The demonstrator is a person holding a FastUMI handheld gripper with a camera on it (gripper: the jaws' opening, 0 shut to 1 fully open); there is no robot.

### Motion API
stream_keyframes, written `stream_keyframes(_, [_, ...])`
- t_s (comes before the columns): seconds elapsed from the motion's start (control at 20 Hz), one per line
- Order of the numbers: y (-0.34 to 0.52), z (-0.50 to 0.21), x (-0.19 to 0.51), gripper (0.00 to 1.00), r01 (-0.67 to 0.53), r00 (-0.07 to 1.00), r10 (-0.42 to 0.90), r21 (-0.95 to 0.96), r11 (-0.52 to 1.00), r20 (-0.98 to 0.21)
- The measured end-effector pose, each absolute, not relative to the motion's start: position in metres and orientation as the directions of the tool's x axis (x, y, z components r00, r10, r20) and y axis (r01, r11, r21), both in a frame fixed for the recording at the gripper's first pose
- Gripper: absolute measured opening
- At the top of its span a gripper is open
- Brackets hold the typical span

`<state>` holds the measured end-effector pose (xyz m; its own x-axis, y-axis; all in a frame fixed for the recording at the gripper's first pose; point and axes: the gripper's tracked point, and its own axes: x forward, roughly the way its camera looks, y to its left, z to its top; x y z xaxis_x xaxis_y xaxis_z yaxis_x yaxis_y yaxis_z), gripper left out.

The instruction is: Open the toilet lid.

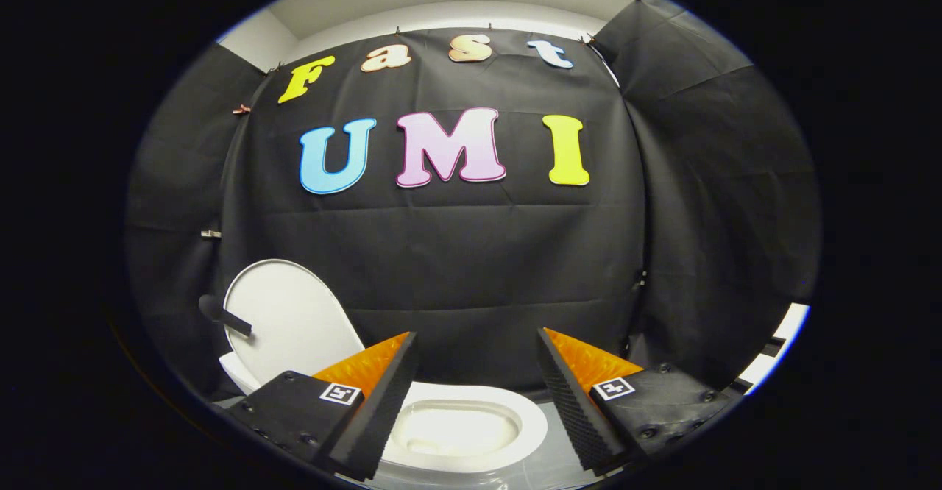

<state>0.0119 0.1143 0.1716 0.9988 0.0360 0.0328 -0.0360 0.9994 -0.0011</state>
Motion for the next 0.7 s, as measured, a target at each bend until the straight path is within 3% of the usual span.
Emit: stream_keyframes(0.7, [0.1151,0.1654,0.0144,0.98,-0.032,0.999,0.033,-0.027,0.999,0.033])
